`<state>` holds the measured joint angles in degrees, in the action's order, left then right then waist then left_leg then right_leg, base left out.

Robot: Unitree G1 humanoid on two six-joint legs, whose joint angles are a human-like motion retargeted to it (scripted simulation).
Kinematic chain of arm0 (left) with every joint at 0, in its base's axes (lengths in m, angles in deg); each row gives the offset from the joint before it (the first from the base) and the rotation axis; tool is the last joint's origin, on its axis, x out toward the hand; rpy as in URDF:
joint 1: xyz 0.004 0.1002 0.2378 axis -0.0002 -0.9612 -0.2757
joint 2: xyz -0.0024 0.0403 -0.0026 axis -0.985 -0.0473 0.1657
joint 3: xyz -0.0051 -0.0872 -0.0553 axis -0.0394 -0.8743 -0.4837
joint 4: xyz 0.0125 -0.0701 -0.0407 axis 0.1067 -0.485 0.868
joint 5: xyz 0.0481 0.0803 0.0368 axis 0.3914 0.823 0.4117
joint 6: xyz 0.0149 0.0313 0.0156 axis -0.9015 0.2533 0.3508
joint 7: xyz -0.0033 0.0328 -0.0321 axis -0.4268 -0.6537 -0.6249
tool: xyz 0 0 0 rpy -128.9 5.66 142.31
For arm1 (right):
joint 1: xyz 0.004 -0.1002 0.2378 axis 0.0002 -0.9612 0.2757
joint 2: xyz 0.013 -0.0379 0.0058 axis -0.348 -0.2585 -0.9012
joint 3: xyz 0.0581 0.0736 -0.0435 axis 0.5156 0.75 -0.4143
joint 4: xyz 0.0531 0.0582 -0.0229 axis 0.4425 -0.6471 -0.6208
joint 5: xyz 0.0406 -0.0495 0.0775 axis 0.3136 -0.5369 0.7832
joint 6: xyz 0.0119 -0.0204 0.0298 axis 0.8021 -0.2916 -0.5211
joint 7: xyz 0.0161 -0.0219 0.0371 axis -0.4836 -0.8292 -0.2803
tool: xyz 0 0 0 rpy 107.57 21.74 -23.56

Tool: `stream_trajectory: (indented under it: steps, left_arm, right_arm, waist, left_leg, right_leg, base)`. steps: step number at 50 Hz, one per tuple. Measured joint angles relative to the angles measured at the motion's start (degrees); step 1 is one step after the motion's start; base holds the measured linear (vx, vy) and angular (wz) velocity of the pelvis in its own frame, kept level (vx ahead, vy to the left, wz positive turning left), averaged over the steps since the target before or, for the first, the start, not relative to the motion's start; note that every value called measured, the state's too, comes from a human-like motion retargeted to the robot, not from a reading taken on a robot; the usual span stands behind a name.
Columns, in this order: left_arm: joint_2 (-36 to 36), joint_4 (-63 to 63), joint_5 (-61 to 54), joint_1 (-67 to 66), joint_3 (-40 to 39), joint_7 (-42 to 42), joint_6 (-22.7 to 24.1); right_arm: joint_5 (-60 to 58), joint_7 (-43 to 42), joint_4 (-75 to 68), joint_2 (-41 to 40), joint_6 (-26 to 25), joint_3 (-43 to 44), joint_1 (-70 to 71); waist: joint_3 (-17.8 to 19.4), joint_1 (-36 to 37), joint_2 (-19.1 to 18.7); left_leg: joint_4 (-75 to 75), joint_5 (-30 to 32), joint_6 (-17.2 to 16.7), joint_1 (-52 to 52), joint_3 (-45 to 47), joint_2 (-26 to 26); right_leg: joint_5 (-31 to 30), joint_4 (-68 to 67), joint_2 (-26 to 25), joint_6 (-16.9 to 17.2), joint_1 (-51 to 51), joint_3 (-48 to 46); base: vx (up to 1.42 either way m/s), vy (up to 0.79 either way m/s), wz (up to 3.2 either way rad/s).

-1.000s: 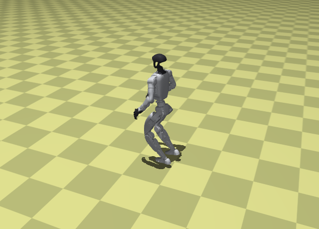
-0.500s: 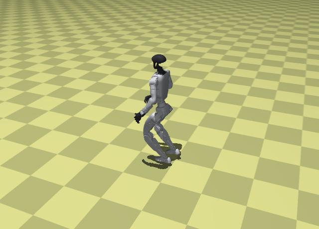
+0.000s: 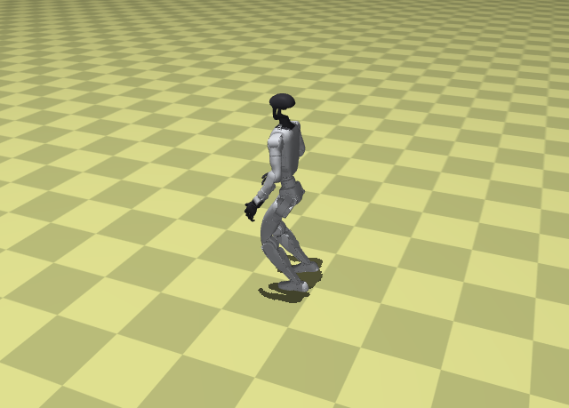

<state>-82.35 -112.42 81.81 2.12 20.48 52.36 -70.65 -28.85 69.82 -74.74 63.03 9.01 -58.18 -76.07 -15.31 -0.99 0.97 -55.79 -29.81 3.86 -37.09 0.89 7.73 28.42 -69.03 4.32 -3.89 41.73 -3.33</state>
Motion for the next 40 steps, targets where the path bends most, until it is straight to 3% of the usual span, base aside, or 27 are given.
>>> stream_trajectory:
  steps: [5,10,14,18,24,27,32,35,38,40]
  left_arm:
    - [-1.02,1.83,-0.42,-0.03,-0.81,0.27,0.44]
    - [-1.92,3.00,-0.63,0.58,-1.09,0.91,0.36]
    - [-1.70,1.34,-0.34,3.54,-1.60,1.64,-0.56]
    - [-1.51,0.38,-1.49,2.26,-1.84,1.97,0.12]
    - [-1.17,-0.67,-3.84,0.18,-1.31,2.10,0.02]
    - [-1.36,-0.86,-3.98,-0.14,-0.92,1.93,-0.24]
    - [-1.54,-2.37,-1.26,1.58,0.09,3.56,-0.38]
    - [-1.45,-3.94,-0.42,2.85,-0.12,4.36,-0.49]
    - [-1.16,-3.27,-1.05,1.74,-1.11,4.35,-0.47]
    - [-1.14,-2.87,-1.84,1.02,-2.06,3.73,-0.48]
  right_arm:
    - [0.78,-0.16,0.80,0.00,0.53,0.19,-0.98]
    - [-0.14,-0.62,1.42,0.13,0.70,-1.64,0.33]
    - [-1.86,-1.43,-0.71,0.17,0.20,-3.24,4.51]
    - [-1.27,-1.42,-0.53,-0.01,0.50,-3.42,3.69]
    - [-0.48,0.63,1.63,1.35,0.32,-2.71,1.66]
    - [-0.22,1.26,3.45,1.89,0.79,-2.36,1.54]
    - [-1.33,-0.51,5.74,1.19,0.80,-0.67,2.26]
    - [-1.44,-1.76,5.27,0.27,0.44,0.50,2.80]
    - [-0.55,-1.25,4.09,0.56,0.29,0.94,2.36]
    - [0.19,-0.41,2.77,0.97,0.19,1.28,2.22]
  waist:
    - [-0.76,0.64,0.03]
    - [0.70,2.08,-0.25]
    - [2.47,2.20,-1.15]
    - [2.31,2.86,-1.78]
    - [1.66,2.84,-2.14]
    - [2.12,1.68,-1.89]
    - [2.11,-4.09,2.27]
    - [2.09,-5.88,4.12]
    - [2.52,-3.77,2.77]
    - [2.80,-1.71,0.74]
  left_leg:
    - [-7.16,-3.86,0.39,-3.69,-0.83,-2.41]
    - [-24.69,-18.06,1.68,-8.74,0.21,-7.38]
    - [-30.82,-20.19,2.05,-12.75,1.15,-10.47]
    - [-27.66,-19.83,2.11,-9.42,1.18,-10.53]
    - [-14.13,-14.39,2.32,-2.68,-0.60,-5.04]
    - [-13.00,-16.70,3.88,-1.69,-0.82,-2.19]
    - [-14.12,-20.19,7.23,-6.71,2.17,5.44]
    - [-12.21,-20.19,7.65,-6.89,3.79,7.21]
    - [-9.70,-20.03,6.32,-2.41,2.64,4.94]
    - [-5.87,-16.18,4.07,1.60,1.01,1.87]
  right_leg:
    - [0.05,1.08,-4.11,-0.32,-0.36,0.83]
    - [14.59,-6.38,-5.67,-1.31,0.70,-1.53]
    - [20.39,-9.02,-4.28,-3.47,1.79,-4.71]
    - [18.32,-3.56,-6.52,-3.99,-1.63,-2.30]
    - [8.61,-0.18,-6.49,-2.08,-3.39,1.90]
    - [8.76,-6.98,-3.82,-0.63,-0.83,2.20]
    - [14.91,-22.59,6.68,2.57,7.14,4.20]
    - [16.15,-24.99,9.60,1.94,8.67,5.52]
    - [15.18,-19.29,6.13,-1.00,4.52,4.68]
    - [11.53,-11.94,1.57,-2.12,0.64,3.76]
  base:
    - [-0.06,-0.05,0.44]
    - [-0.09,-0.03,0.20]
    - [-0.09,0.02,0.21]
    - [0.06,0.13,-0.15]
    - [0.04,0.17,-0.23]
    - [-0.05,0.12,-0.03]
    - [-0.08,0.07,0.81]
    - [0.02,0.01,0.43]
    - [0.13,-0.03,-0.56]
    - [0.15,-0.04,-0.67]
